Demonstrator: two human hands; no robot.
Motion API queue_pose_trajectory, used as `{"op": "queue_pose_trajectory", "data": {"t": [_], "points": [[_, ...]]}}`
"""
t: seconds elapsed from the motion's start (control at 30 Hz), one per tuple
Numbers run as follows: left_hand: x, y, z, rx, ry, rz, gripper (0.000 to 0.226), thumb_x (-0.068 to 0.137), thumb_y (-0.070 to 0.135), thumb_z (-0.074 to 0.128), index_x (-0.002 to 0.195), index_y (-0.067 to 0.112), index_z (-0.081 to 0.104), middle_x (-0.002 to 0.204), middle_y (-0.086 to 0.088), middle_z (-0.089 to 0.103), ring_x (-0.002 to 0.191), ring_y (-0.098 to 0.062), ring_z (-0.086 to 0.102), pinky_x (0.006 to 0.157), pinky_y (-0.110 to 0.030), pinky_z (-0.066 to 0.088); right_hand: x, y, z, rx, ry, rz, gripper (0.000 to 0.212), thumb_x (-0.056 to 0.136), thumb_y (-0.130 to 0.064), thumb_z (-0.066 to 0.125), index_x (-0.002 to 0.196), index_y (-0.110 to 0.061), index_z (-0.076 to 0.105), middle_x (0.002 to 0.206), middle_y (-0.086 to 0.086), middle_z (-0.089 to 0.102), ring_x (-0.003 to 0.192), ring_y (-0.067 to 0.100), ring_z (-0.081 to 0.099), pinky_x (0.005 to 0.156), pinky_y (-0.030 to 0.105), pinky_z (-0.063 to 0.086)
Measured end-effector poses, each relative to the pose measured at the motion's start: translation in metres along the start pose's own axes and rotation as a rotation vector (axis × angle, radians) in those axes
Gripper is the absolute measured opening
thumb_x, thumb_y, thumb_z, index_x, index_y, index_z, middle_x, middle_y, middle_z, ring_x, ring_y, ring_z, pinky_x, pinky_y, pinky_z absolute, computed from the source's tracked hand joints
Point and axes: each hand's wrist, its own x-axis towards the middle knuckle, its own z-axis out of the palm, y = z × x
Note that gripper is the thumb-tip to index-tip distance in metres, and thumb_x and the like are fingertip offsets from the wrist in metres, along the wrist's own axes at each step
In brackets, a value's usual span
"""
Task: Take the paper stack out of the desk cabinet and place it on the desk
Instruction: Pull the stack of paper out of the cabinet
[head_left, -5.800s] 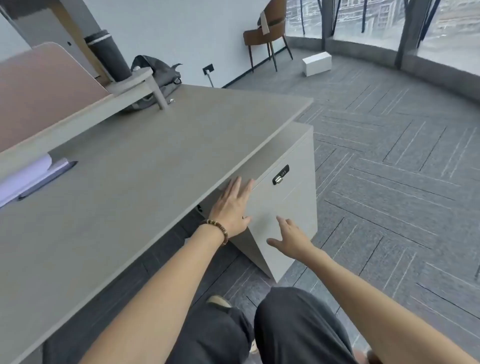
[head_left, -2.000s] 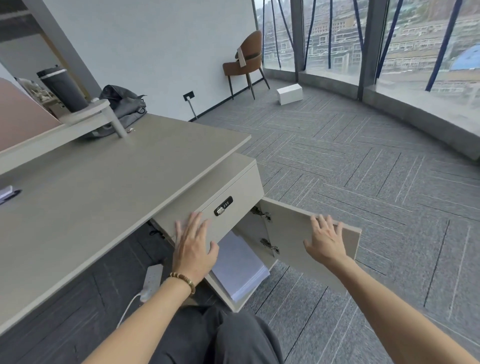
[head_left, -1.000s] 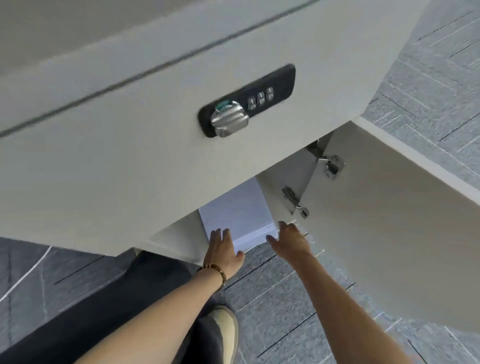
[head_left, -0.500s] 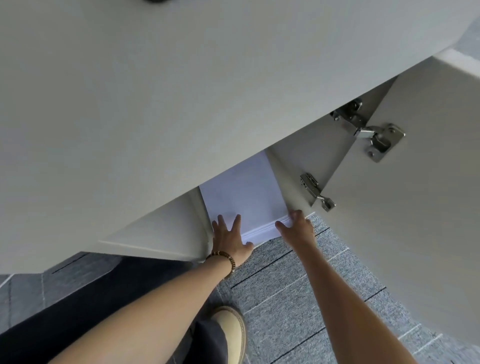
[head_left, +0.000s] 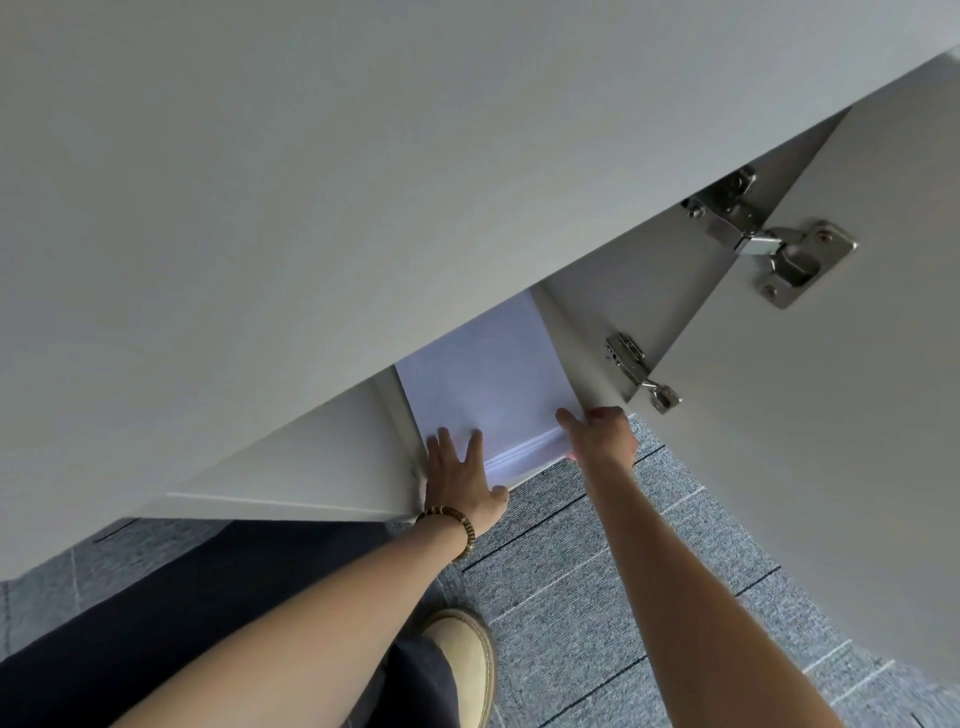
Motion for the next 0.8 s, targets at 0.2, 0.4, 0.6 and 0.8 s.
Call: {"op": "queue_pose_trajectory", "data": {"t": [0.2,0.4,0.6,0.8], "points": [[-0.003,0.001,0.000,0.047,0.011,-0.007,0.083,0.089,0.033,0.060,0.156,0.026,0.011,0.165,-0.018,-0.010,0.153,-0.035,-0.011,0.115,-0.052,0.035,0.009,-0.002,-0.001,-0.097,-0.079,-0.075,0.031,0.081,-0.043,0.074,0.078,-0.012,0.069,0.079,0.011,0.069,0.088,0.033,0.065,0.068,0.033,0.048],[-0.005,0.003,0.003,0.033,0.027,-0.017,0.083,0.088,0.032,0.060,0.155,0.026,0.012,0.165,-0.018,-0.009,0.153,-0.036,-0.010,0.116,-0.052,0.033,0.014,-0.008,0.000,-0.150,-0.109,-0.113,0.043,0.086,-0.032,0.073,0.119,-0.005,0.066,0.119,0.019,0.071,0.114,0.038,0.064,0.093,0.042,0.053],[-0.019,0.003,0.004,0.016,0.019,0.000,0.079,0.090,0.030,0.060,0.155,0.027,0.016,0.166,-0.015,-0.006,0.153,-0.034,-0.008,0.120,-0.051,0.021,0.010,0.001,-0.008,-0.103,-0.129,-0.076,0.038,0.083,-0.024,0.075,0.118,-0.010,0.069,0.114,0.013,0.074,0.109,0.032,0.066,0.081,0.030,0.048],[-0.055,-0.004,0.017,-0.036,-0.100,0.071,0.073,0.094,0.022,0.056,0.155,0.023,0.017,0.166,-0.013,-0.011,0.153,-0.031,-0.013,0.123,-0.043,0.019,-0.008,0.033,-0.033,-0.128,-0.197,-0.002,0.032,0.079,-0.023,0.076,0.109,-0.012,0.072,0.107,0.013,0.074,0.100,0.032,0.068,0.089,0.043,0.056]]}}
